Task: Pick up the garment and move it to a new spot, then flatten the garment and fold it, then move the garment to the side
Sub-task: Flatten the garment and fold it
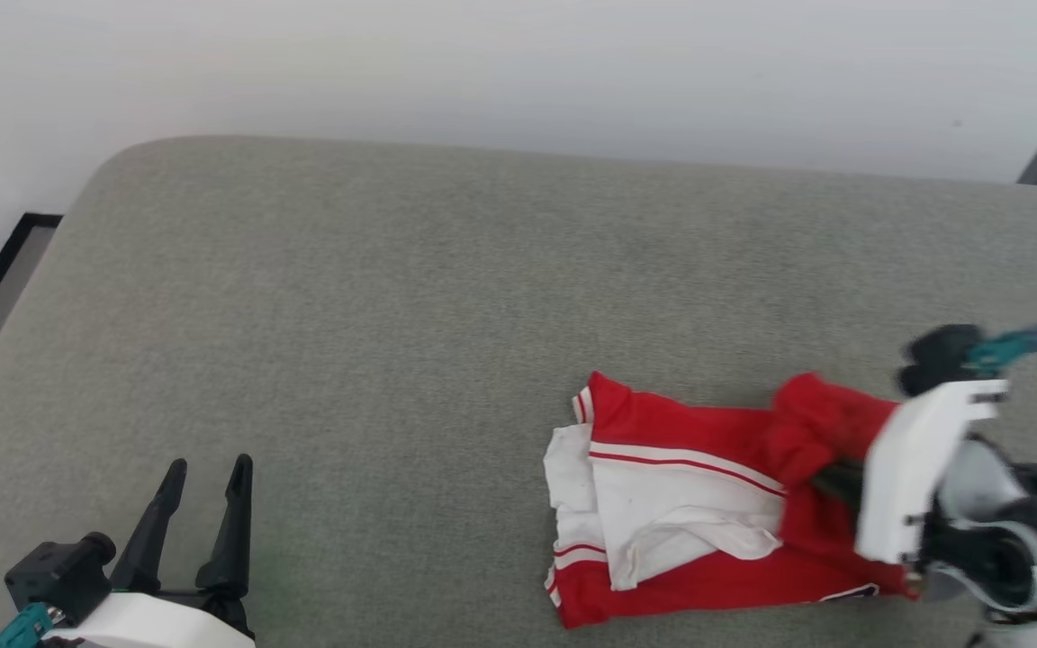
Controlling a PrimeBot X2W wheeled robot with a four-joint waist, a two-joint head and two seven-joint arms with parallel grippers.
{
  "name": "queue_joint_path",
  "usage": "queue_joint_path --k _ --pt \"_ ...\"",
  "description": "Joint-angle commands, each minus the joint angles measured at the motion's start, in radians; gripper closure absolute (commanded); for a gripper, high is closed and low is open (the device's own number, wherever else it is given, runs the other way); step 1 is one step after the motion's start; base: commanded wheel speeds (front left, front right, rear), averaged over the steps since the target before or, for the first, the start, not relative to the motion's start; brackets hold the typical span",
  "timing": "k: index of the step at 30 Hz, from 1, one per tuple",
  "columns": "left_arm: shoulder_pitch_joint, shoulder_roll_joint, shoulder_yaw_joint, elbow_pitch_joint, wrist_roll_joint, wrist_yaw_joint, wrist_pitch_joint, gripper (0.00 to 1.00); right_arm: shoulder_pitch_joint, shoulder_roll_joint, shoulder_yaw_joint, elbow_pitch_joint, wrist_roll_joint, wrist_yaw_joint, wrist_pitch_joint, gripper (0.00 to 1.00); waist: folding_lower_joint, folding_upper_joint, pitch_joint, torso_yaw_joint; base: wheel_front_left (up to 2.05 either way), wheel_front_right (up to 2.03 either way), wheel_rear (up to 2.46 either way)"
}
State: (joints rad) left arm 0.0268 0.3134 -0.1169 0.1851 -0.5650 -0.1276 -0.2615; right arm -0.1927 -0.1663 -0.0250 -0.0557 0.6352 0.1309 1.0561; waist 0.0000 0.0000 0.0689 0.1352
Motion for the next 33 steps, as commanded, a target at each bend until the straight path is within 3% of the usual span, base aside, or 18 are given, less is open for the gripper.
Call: queue_joint_path --k 1,15,16,17,18,27,33 --pt "-0.010 0.004 0.000 0.001 -0.010 -0.003 -0.004 0.00 -0.012 0.003 0.017 0.010 0.007 0.000 -0.013 1.00 0.0000 0.0000 0.005 0.012 0.00 0.00 0.00" --pt "-0.036 0.004 -0.016 0.010 -0.032 -0.003 -0.004 0.00 -0.127 0.023 0.297 0.234 0.039 0.000 -0.143 1.00 0.0000 0.0000 0.019 0.079 0.00 0.00 0.00" --pt "-0.037 0.002 -0.015 0.011 -0.033 -0.003 -0.004 0.00 -0.135 0.021 0.310 0.248 0.040 0.000 -0.156 0.85 0.0000 0.0000 0.019 0.081 0.00 0.00 0.00" --pt "-0.037 0.002 -0.016 0.013 -0.034 -0.003 -0.004 0.00 -0.140 0.020 0.321 0.262 0.043 0.000 -0.167 0.64 0.0000 0.0000 0.018 0.081 0.00 0.00 0.00" --pt "-0.037 0.003 -0.018 0.013 -0.036 -0.003 -0.004 0.00 -0.146 0.016 0.338 0.272 0.047 0.000 -0.171 0.00 0.0000 0.0000 0.016 0.082 0.00 0.00 0.00" --pt "-0.009 0.016 -0.013 0.017 -0.052 -0.003 -0.004 0.00 -0.139 -0.029 0.378 0.245 0.122 0.000 -0.196 0.00 0.0000 0.0000 -0.005 0.063 0.00 0.00 0.00" --pt "0.011 0.026 0.001 0.018 -0.057 -0.003 -0.004 0.00 -0.095 -0.077 0.320 0.162 0.134 0.000 -0.238 0.00 0.0000 0.0000 -0.024 0.030 0.00 0.00 0.00"
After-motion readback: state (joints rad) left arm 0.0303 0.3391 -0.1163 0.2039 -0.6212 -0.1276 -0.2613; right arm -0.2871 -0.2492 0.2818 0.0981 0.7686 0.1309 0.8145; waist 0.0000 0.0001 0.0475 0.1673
